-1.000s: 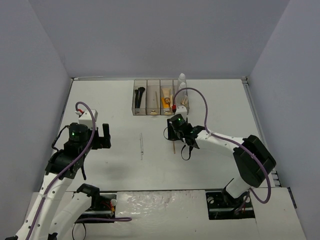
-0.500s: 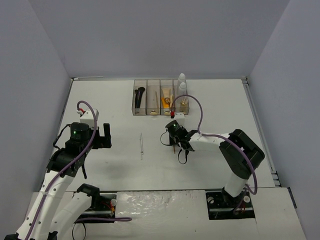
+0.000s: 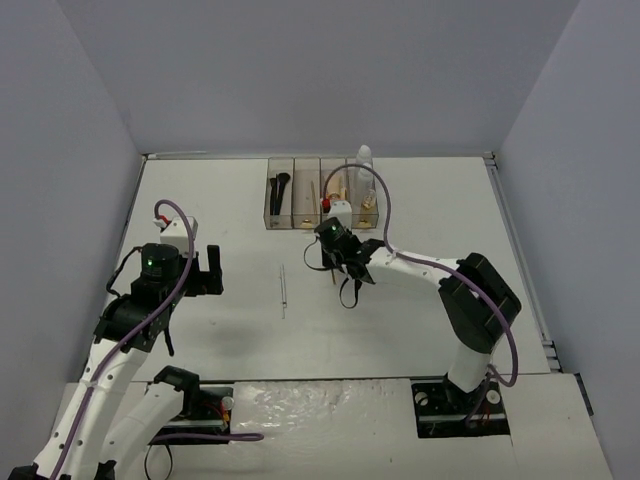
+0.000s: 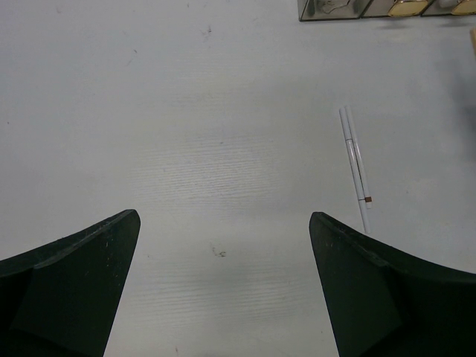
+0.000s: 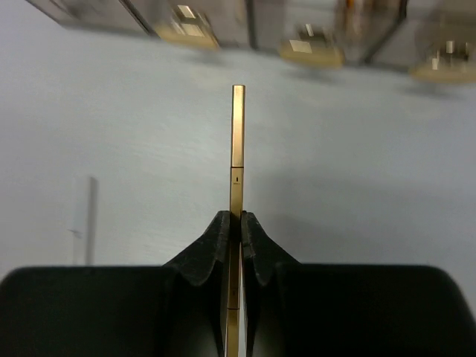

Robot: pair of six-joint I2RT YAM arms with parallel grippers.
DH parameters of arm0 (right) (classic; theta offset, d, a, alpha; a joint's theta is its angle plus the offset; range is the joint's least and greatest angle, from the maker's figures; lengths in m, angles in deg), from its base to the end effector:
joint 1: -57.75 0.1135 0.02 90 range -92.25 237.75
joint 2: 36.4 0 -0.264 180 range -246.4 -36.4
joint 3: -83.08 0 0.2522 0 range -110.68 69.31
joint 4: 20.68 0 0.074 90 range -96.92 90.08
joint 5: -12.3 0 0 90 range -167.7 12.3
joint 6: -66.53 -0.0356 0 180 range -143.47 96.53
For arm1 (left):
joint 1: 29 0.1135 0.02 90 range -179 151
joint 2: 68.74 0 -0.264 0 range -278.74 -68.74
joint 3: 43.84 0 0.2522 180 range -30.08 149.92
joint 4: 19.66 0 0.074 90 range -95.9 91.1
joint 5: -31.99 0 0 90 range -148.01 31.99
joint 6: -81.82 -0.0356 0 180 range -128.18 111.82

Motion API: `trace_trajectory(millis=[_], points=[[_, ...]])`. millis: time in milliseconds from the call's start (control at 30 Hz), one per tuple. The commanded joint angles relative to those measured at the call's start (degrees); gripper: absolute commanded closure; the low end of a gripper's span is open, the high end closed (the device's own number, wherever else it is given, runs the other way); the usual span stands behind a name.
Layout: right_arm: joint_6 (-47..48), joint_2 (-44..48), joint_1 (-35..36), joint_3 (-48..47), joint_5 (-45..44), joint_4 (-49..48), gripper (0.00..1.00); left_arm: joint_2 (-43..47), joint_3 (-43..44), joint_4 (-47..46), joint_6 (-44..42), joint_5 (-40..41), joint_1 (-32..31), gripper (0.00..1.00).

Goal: Organize the makeup

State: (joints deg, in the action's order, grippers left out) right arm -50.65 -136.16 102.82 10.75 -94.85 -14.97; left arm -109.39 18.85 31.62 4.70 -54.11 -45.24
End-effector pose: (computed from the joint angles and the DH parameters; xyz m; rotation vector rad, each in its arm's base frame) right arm 0.2751 0.2609 0.1984 -0.1604 2.1439 0.4229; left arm 0.1438 -0.0394 0.3266 0.0196 2.0886 -0.2389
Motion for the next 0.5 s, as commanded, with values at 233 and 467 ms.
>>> trace_trajectory(millis=[233,467], points=[[5.75,-11.68,-8.47,-36.17,5.87,-0.9,1.0,-1.09,1.39,-1.92,0.91,0.63,0.69,0.03],[5.74,-24.33,-12.2,-52.66,8.86,-2.11,1.0,-1.24,1.43,-1.92,1.06,0.41,0.89,0.03]])
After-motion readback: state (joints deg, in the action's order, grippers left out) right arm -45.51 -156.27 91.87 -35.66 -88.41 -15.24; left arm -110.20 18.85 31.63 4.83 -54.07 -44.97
